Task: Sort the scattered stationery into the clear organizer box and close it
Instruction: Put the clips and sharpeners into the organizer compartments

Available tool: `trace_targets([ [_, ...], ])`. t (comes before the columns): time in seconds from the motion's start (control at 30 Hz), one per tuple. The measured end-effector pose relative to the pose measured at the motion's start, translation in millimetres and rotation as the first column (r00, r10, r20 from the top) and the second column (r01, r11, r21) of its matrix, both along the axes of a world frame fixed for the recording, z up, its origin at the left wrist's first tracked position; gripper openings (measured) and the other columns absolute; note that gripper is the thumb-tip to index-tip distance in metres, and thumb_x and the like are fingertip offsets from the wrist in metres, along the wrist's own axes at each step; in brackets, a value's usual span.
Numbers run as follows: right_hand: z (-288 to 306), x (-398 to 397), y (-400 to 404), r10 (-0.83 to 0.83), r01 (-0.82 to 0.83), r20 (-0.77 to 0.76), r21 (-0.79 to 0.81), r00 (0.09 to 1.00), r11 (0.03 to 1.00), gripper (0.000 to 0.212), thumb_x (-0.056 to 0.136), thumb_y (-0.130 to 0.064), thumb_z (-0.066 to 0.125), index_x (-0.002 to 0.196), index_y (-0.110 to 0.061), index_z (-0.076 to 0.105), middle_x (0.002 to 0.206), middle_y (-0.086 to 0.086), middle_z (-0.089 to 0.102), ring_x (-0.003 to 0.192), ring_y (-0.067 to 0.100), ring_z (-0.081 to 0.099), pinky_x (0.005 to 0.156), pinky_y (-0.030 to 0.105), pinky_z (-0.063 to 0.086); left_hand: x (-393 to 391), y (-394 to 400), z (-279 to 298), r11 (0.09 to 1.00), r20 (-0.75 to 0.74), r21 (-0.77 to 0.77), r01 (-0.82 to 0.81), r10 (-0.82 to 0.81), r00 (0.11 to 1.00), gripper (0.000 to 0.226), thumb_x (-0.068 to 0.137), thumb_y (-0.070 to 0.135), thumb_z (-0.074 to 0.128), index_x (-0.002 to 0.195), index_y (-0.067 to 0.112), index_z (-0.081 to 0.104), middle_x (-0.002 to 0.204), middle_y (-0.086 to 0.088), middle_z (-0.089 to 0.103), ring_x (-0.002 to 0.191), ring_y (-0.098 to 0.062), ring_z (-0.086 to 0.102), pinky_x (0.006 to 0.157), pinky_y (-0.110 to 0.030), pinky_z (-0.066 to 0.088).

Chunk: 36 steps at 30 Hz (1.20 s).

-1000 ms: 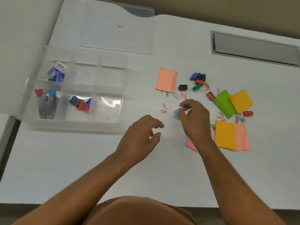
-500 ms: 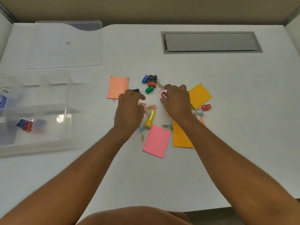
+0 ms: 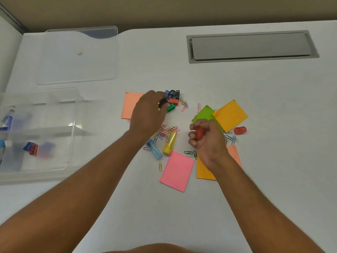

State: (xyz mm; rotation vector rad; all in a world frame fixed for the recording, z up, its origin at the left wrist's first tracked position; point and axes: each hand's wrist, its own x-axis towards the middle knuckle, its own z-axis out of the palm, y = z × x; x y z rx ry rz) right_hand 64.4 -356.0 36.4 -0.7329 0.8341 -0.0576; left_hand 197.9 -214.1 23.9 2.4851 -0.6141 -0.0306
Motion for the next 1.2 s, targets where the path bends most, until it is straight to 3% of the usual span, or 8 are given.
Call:
trace_targets([
  [0.2,3.2,-19.0,-6.4,0.092,-0.114,-0.087,-0.302,0.992,0.947,0.013,0.093,-0.012,0.054,0.080,-0.015,0.055,0.067,0.000,0.050,0.054,0.014,0.041,0.045,0.025,0.027,-7.0,-23.3,-9.6,0.974,-0.035,0.145,0.176,-0.173,0.984,0.030,0.094,0.013,0.066,0.124,0.011,0.068,0.122,-0.013,0.063,0.101,-0.035,0.064,0.079,-0.040,0.054],
  [0.33,2.4,-40.9,-56.9,0.105,-0.286,-0.266,-0.870,0.958,0.401,0.012,0.089,-0.008,0.066,0.097,-0.017,0.066,0.082,-0.003,0.060,0.069,0.002,0.054,0.061,0.014,0.042,-5.2,-23.3,-20.5,0.962,0.034,0.176,0.209,-0.219,0.975,0.027,0.090,0.002,0.068,0.117,0.003,0.069,0.120,-0.020,0.058,0.085,-0.042,0.065,0.067,-0.036,0.049],
  [0.43,-4.0,-60.2,-105.3,0.068,-0.449,-0.449,-0.893,0.891,-0.023,0.031,0.085,-0.005,0.071,0.111,-0.021,0.065,0.108,0.003,0.056,0.088,0.014,0.062,0.072,0.028,0.048,-6.2,-25.2,-19.0,0.974,0.023,0.141,0.179,-0.184,0.983,0.029,0.088,0.001,0.070,0.117,0.003,0.071,0.121,-0.019,0.059,0.091,-0.041,0.066,0.075,-0.039,0.052],
  [0.67,-26.3,-67.6,-138.6,0.197,-0.539,-0.564,-0.826,0.802,-0.166,0.029,0.089,-0.008,0.074,0.117,-0.011,0.067,0.120,0.010,0.055,0.103,0.028,0.062,0.086,0.036,0.052,-39.2,-32.7,15.0,0.914,-0.490,-0.355,-0.197,-0.002,0.872,0.025,0.086,0.012,0.077,0.110,0.019,0.074,0.105,0.001,0.073,0.073,-0.003,0.072,0.067,-0.017,0.058],
  [0.8,-30.1,-66.2,-142.0,0.171,-0.539,-0.550,-0.835,0.817,-0.108,0.015,0.091,-0.012,0.072,0.103,-0.013,0.064,0.107,0.005,0.063,0.097,0.024,0.063,0.083,0.033,0.052,-60.9,-25.5,26.8,0.770,-0.855,-0.402,-0.495,-0.123,0.504,0.020,0.090,0.007,0.075,0.110,0.010,0.074,0.107,-0.019,0.074,0.075,-0.024,0.074,0.065,-0.029,0.061],
  [0.9,-17.8,-65.9,-132.9,0.144,-0.463,-0.441,-0.862,0.886,0.208,0.015,0.092,-0.014,0.073,0.104,-0.010,0.065,0.102,-0.002,0.070,0.084,0.006,0.062,0.073,0.011,0.046,-68.9,-12.2,30.8,0.663,-0.933,-0.354,-0.659,-0.203,0.297,0.018,0.090,0.004,0.073,0.108,0.008,0.074,0.107,-0.019,0.073,0.075,-0.021,0.073,0.065,-0.025,0.060],
  [1.03,6.9,-59.1,-85.5,0.180,-0.231,-0.149,-0.507,0.972,0.830,0.028,0.099,-0.013,0.064,0.127,-0.013,0.061,0.092,0.005,0.069,0.068,0.016,0.061,0.062,0.027,0.051,-78.8,16.3,36.3,0.592,-0.934,-0.352,-0.725,-0.279,0.226,0.030,0.087,-0.004,0.075,0.115,0.004,0.072,0.107,-0.015,0.074,0.087,-0.023,0.074,0.073,-0.025,0.061],
  [1.2,21.3,-48.4,15.1,0.304,-0.304,-0.024,-0.064,0.953,0.950,0.027,0.108,-0.023,0.046,0.124,-0.013,0.065,0.093,0.008,0.067,0.069,0.018,0.061,0.055,0.024,0.049,-88.4,67.7,46.6,0.553,-0.921,-0.391,-0.736,-0.232,0.315,0.028,0.086,-0.001,0.077,0.114,0.005,0.074,0.108,-0.014,0.077,0.089,-0.025,0.076,0.079,-0.028,0.063],
])
